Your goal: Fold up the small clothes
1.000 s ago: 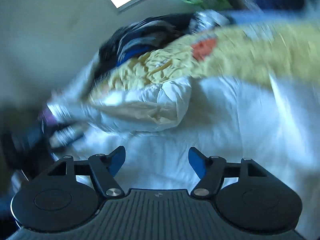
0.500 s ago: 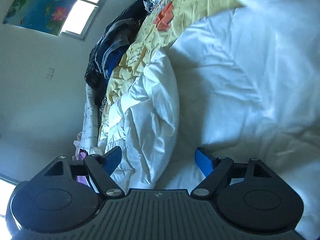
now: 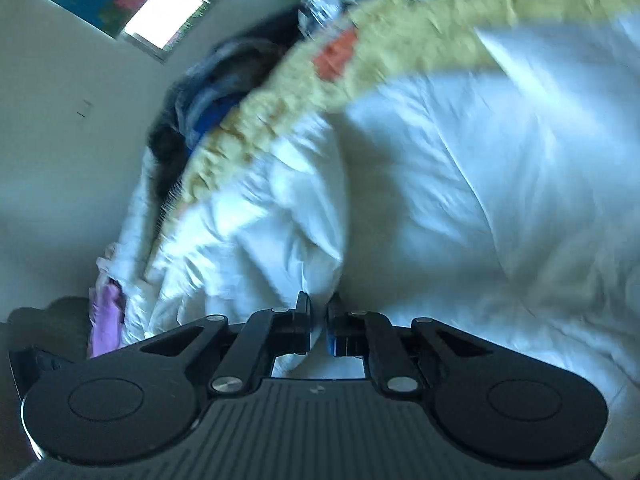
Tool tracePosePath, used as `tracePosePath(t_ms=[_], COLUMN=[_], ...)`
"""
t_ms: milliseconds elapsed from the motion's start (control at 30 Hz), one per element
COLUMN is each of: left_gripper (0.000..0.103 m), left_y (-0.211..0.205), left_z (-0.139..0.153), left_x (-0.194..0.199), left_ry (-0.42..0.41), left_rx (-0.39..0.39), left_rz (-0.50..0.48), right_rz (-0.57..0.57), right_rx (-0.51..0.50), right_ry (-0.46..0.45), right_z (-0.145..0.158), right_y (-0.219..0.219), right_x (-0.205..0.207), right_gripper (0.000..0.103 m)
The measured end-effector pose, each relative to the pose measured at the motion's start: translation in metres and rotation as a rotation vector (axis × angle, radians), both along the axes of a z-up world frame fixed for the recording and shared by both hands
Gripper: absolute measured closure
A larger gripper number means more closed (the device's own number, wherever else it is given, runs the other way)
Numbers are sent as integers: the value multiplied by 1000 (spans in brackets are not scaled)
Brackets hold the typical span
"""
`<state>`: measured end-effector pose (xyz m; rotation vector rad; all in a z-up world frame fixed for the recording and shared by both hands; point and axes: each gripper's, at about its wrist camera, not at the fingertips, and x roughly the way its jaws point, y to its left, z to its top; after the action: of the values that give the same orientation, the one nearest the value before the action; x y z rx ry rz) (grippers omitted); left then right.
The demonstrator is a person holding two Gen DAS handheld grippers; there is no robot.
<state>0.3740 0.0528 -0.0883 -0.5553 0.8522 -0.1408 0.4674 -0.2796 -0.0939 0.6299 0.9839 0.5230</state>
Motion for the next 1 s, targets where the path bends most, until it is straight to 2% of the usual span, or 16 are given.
tracePosePath(t_ms=[67,100,133,167,200,233,267,300,367,433,500,567,633,767,900,1000], left_gripper=[88,84,81,69,50,39,19,13,13,13,13,13,13,13,13,13], left_y=[-5,-6,-7,-6,-6,-5,-4,-4,-4,-4,-3,-4,-9,-32,-62,-82], left_z=[3,5,7,11,16,22,27,33,44,52,58,63,66,73,81,86], left_x=[0,0,-3,-6,-11,-17,-26,-35,-49,-59,-67,-70,-69,-66,-60,-61], left_ry=[-8,-11,-7,-4,-13,-36,-66,-98,-149,-152,-150,-142,-141,-138,-156,-178], left_rx=[34,49,56,55,58,70,100,146,227,276,294,289,292,316,324,335], left_rz=[-13,-19,-20,-22,-24,-18,4,37,52,52,73,85,90,54,-3,-43], right_rz=[-26,-43,-59,-74,-95,-122,-160,-198,-302,-437,-575,-731,-815,-912,-939,-933], right_rx=[13,33,56,83,111,128,141,154,191,234,253,199,241,206,168,184], right_ry=[-14,-13,-8,-11,-25,-46,-73,-95,-146,-175,-184,-181,-208,-129,-22,-46], right_z=[-4,-4,-3,-3,-2,0,4,8,11,13,15,21,24,19,0,-8], right_y=[-3,-6,-12,-18,-25,-33,-47,-62,-100,-147,-197,-245,-285,-345,-371,-374], right_x=[-5,-7,-10,-15,-20,-26,-33,-40,-53,-65,-71,-73,-73,-48,-17,0], right_gripper=[83,82,77,68,64,57,51,50,50,50,52,52,51,47,47,50])
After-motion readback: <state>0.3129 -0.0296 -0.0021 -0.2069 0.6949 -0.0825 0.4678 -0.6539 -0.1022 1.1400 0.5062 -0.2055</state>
